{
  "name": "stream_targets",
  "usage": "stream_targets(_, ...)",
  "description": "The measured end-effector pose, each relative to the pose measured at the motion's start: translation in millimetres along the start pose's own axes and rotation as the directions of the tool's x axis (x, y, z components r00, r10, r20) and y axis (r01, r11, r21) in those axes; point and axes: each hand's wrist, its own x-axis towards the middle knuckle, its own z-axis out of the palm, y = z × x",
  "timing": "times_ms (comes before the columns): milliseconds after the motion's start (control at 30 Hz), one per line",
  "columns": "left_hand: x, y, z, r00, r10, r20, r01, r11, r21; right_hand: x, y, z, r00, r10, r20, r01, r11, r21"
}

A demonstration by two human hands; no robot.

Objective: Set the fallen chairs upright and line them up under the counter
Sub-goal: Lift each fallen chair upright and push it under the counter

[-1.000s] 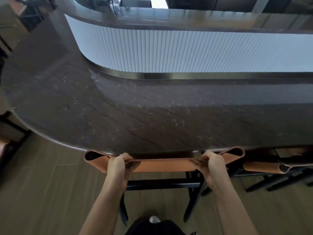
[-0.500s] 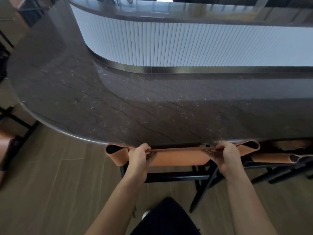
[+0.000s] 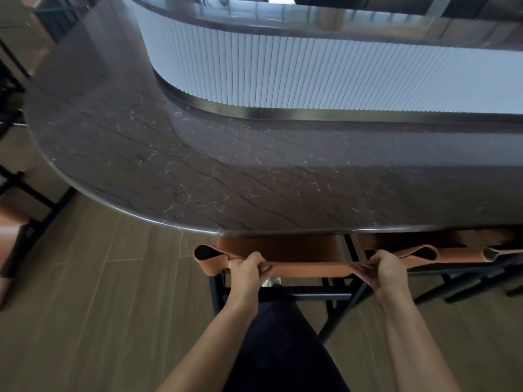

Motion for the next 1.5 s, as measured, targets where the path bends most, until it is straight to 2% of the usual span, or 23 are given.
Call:
stream_targets(200,20.3,-6.2,-18.1,0.999,0.030,0.024,-0.031,0.998,0.051,8.7,22.0,4.4,0.995,-0.047,0.092,0.048,0.999,-0.006)
stream_targets(367,41.5,-33.6,-22.0,0.999,-0.031,0.012,0.031,1.000,0.003,34.2,39.4,1.4,0.999,-0.018,0.048,0.020,0.999,-0.040)
stream_targets(467,50.4,-41.7,-21.7,0.998,-0.062,-0.005,0.062,0.997,-0.048,46.3,42.7,-5.7,0.994,-0.018,0.110,0.018,1.000,0.004)
stream_targets(667,53.4,-38.9,-8.6,0.997,-0.082,-0.016,0.079,0.987,-0.142,63.3,38.8,-8.2,0.981,0.115,0.155,-0.110,0.993,-0.044)
stream_targets(800,47.6,-34.3,-6.2,0.997,-0.081,0.013,0.082,0.983,-0.164,67.3,38.0,-9.5,0.973,0.135,0.186,-0.114,0.986,-0.122)
stream_targets(1067,46.6,-36.2,-6.0,0.992,-0.095,-0.086,0.086,0.991,-0.103,58.9,36.7,-7.3,0.967,0.171,0.190,-0.169,0.985,-0.028)
stream_targets(1333,44.9,-45.1,1.0,0.982,-0.081,-0.170,0.058,0.989,-0.137,51.9,31.2,-14.1,0.939,0.242,0.243,-0.214,0.968,-0.133)
stream_targets(1500,38.4,-51.3,9.3,0.971,-0.050,-0.233,0.002,0.979,-0.202,53.1,31.8,-15.3,0.930,0.231,0.285,-0.193,0.969,-0.154)
